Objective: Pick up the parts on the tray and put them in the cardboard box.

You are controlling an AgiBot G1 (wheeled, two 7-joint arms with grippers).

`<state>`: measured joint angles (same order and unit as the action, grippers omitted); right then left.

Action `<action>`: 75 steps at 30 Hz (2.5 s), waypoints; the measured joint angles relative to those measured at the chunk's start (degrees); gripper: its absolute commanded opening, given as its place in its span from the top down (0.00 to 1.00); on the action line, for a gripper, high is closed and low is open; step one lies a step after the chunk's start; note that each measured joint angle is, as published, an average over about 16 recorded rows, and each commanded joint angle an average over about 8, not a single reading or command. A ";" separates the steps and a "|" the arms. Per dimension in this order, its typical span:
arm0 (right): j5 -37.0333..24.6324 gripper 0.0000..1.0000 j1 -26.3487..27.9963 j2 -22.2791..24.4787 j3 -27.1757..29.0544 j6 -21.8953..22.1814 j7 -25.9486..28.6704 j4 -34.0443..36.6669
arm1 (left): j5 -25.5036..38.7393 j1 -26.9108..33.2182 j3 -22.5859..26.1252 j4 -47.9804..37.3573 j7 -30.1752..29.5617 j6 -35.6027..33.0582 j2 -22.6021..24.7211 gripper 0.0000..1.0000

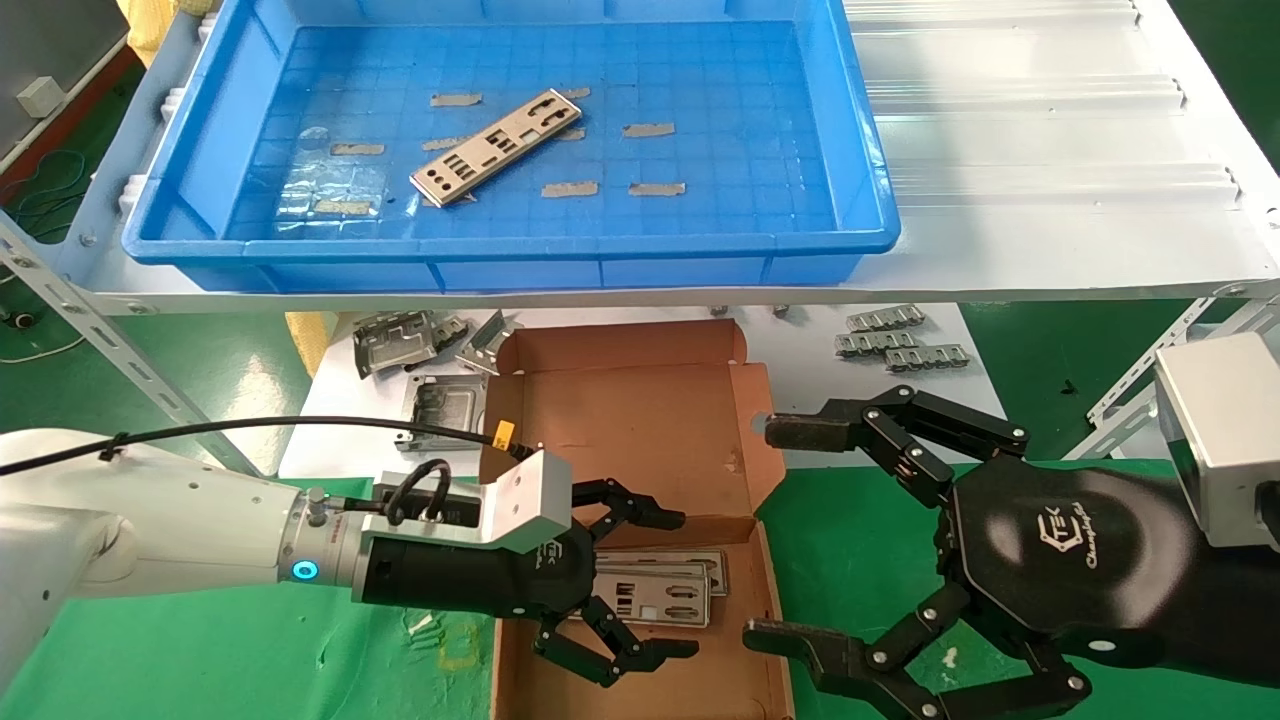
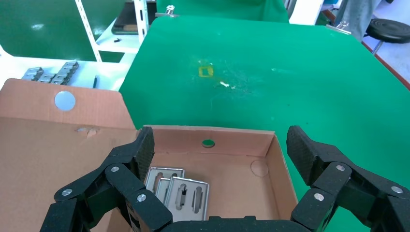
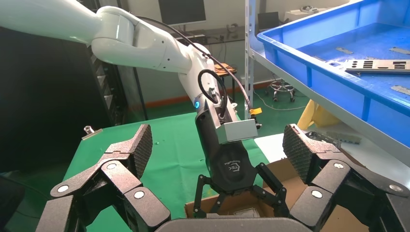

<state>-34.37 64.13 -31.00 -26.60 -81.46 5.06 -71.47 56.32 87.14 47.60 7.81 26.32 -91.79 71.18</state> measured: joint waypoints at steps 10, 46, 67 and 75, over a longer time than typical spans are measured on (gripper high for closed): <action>0.00 0.00 0.00 0.00 0.00 0.00 0.00 0.00 | -1.88 -3.45 -4.22 8.88 -4.94 0.93 -4.86 0.00; 0.00 0.00 0.00 0.00 0.00 0.00 0.00 0.00 | -10.91 -19.33 -23.86 49.71 -28.00 4.64 -27.32 0.00; 0.01 0.00 -0.01 0.01 0.00 0.01 0.00 0.02 | -14.85 -26.09 -32.20 67.02 -37.45 6.20 -36.82 0.00; 0.01 0.00 -0.01 0.01 0.00 0.01 0.00 0.02 | -14.83 -26.03 -32.11 66.79 -37.35 6.22 -36.72 0.00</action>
<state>-34.36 64.13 -30.99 -26.60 -81.44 5.05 -71.45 41.49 61.11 15.50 74.61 -11.03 -85.57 34.45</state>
